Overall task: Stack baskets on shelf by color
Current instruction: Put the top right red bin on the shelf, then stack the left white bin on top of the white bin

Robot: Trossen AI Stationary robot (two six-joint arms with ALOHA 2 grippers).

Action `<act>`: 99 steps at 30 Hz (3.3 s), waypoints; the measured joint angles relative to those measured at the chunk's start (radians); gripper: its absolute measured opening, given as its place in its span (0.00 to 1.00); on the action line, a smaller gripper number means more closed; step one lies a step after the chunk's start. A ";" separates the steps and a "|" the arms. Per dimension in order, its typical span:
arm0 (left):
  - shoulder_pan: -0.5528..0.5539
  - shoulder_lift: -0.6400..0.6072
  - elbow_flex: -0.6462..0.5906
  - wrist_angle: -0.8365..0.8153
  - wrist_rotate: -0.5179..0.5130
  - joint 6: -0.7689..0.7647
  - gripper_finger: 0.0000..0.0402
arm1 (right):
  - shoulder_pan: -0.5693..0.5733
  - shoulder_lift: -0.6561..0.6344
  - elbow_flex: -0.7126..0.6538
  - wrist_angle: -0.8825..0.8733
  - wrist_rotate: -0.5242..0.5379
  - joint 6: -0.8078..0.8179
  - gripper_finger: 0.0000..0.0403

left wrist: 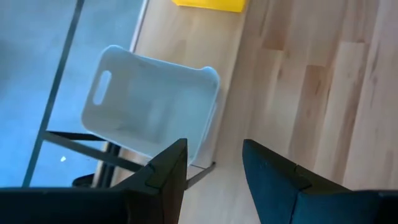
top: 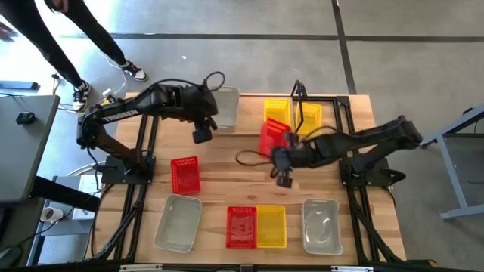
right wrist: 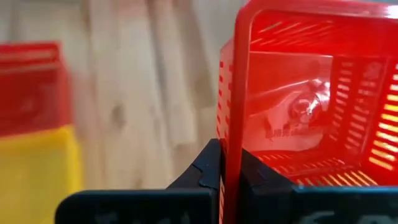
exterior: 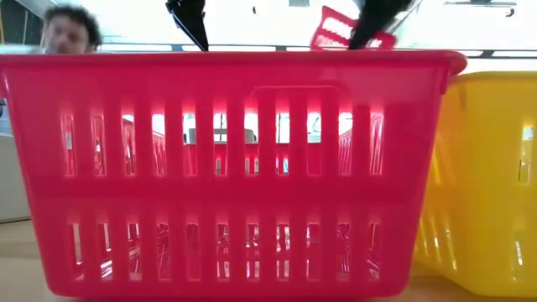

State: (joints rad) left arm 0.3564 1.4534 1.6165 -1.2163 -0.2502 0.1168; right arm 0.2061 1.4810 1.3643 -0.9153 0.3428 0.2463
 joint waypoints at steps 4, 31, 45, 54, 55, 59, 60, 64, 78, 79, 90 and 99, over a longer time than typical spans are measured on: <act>0.027 -0.022 0.000 -0.001 0.000 0.018 0.36 | -0.082 0.089 0.104 0.002 0.010 -0.103 0.00; 0.102 -0.046 0.000 -0.003 0.003 0.026 0.36 | -0.457 0.496 0.369 -0.046 -0.161 -0.519 0.00; 0.102 -0.046 0.000 -0.002 0.003 0.018 0.36 | -0.500 0.549 0.368 -0.098 -0.141 -0.588 0.00; 0.102 -0.046 0.000 -0.002 0.003 0.018 0.36 | -0.498 0.548 0.368 -0.035 -0.187 -0.589 0.00; 0.102 -0.046 0.000 -0.002 0.003 0.018 0.36 | -0.498 0.550 0.368 -0.035 -0.189 -0.588 0.00; 0.102 -0.046 0.000 -0.002 0.003 0.018 0.36 | -0.501 0.573 0.368 -0.035 -0.197 -0.584 0.00; 0.102 -0.046 0.000 -0.002 0.003 0.018 0.36 | -0.501 0.577 0.368 -0.035 -0.197 -0.584 0.00; 0.102 -0.046 0.000 -0.002 0.002 0.018 0.36 | -0.501 0.586 0.369 -0.028 -0.224 -0.584 0.00; 0.102 -0.046 0.000 -0.012 0.007 0.044 0.36 | -0.500 0.598 0.368 -0.018 -0.190 -0.601 0.08; 0.102 -0.046 0.000 -0.015 0.007 0.044 0.36 | -0.500 0.598 0.368 -0.018 -0.189 -0.593 0.11; 0.101 -0.046 0.001 -0.106 0.019 0.008 0.36 | -0.490 0.589 0.495 -0.190 -0.206 -0.479 0.29; 0.086 -0.046 0.001 -0.286 0.235 -0.045 0.36 | -0.418 0.589 0.645 -0.361 -0.213 -0.381 0.29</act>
State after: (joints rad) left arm 0.4421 1.4078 1.6173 -1.5019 -0.0155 0.0716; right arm -0.2124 2.0701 2.0091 -1.2762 0.1299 -0.1350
